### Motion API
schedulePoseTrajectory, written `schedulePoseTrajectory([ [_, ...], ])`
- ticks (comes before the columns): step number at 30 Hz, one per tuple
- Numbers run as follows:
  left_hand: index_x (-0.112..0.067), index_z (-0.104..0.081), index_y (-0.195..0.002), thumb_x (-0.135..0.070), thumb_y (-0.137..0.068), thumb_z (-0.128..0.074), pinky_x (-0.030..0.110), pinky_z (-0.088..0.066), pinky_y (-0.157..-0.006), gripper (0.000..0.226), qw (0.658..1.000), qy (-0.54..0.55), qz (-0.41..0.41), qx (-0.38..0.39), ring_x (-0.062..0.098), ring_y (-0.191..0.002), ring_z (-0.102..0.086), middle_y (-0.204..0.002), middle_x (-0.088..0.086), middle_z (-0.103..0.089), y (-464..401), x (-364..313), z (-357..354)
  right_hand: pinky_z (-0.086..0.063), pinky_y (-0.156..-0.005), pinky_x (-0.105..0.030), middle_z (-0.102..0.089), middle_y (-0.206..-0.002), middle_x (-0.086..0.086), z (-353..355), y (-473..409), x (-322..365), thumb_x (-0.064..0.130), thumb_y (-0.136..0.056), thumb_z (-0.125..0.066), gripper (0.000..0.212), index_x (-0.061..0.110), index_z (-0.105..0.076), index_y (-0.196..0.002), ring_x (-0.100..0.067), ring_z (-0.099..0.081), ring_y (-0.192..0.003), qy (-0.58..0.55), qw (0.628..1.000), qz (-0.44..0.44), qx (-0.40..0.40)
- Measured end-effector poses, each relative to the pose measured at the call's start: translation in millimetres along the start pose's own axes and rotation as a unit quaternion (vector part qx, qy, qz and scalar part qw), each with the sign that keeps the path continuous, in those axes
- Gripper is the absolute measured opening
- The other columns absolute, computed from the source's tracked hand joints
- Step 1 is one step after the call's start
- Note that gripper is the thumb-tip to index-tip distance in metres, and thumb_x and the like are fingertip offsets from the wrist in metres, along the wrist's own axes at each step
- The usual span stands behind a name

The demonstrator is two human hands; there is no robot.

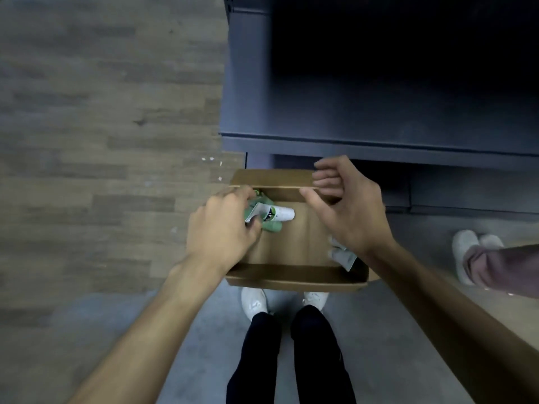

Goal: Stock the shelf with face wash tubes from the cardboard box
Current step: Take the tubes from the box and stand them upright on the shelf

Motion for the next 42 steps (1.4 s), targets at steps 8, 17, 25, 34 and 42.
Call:
schedulePoseTrajectory([
  [8, -0.022, -0.057, -0.121, -0.027, -0.084, -0.065, 0.041, -0.051, -0.085, 0.038, 0.994, 0.015, 0.064, 0.093, 0.034, -0.107, -0.059, -0.116, 0.005, -0.063, -20, 40, -81, -0.055, -0.079, -0.02, -0.064, -0.096, 0.008, -61, -8, -76, 0.027, -0.081, -0.079, 0.043, 0.015, -0.058, -0.117, -0.006, -0.063, -0.087, 0.044, 0.995, -0.036, 0.076],
  [17, -0.024, -0.059, -0.118, -0.027, -0.079, -0.073, 0.042, -0.056, -0.084, 0.042, 0.989, 0.088, 0.055, 0.109, 0.026, -0.098, -0.063, -0.114, 0.004, -0.062, -30, 62, -122, -0.05, -0.093, -0.041, -0.065, -0.116, -0.002, -144, -24, -129, 0.022, -0.079, -0.075, 0.047, 0.019, -0.056, -0.122, -0.022, -0.061, -0.106, 0.152, 0.96, -0.069, 0.224],
  [25, -0.022, -0.056, -0.118, -0.021, -0.082, -0.068, 0.043, -0.057, -0.082, 0.038, 0.987, 0.128, 0.075, 0.062, 0.024, -0.098, -0.063, -0.112, 0.002, -0.061, -47, 73, -120, -0.051, -0.091, -0.039, -0.064, -0.122, 0.0, -174, -37, -137, 0.025, -0.085, -0.071, 0.049, 0.023, -0.051, -0.131, -0.024, -0.061, -0.111, 0.246, 0.939, -0.06, 0.234],
  [34, -0.024, -0.049, -0.128, -0.002, -0.083, -0.058, 0.047, -0.052, -0.088, 0.05, 0.987, 0.145, 0.073, -0.004, 0.032, -0.101, -0.06, -0.121, 0.006, -0.054, -70, 61, -118, -0.045, -0.076, -0.034, -0.058, -0.106, 0.0, -166, -34, -140, 0.026, -0.093, -0.062, 0.019, 0.02, -0.051, -0.107, -0.023, -0.059, -0.093, 0.281, 0.922, 0.006, 0.267],
  [42, -0.03, -0.055, -0.122, -0.009, -0.08, -0.071, 0.042, -0.055, -0.086, 0.05, 0.991, 0.131, 0.024, 0.029, 0.023, -0.098, -0.064, -0.117, -0.001, -0.059, -90, 53, -140, -0.052, -0.079, -0.039, -0.06, -0.117, 0.002, -133, -16, -166, 0.022, -0.091, -0.063, 0.029, 0.027, -0.054, -0.118, -0.026, -0.063, -0.097, 0.25, 0.938, -0.023, 0.24],
])
Point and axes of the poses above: each hand's wrist, its own y-axis away from the middle knuckle, its own z-axis out of the back of the hand, x = y × z, the point moved 7 cm from there along -y, towards the middle knuckle
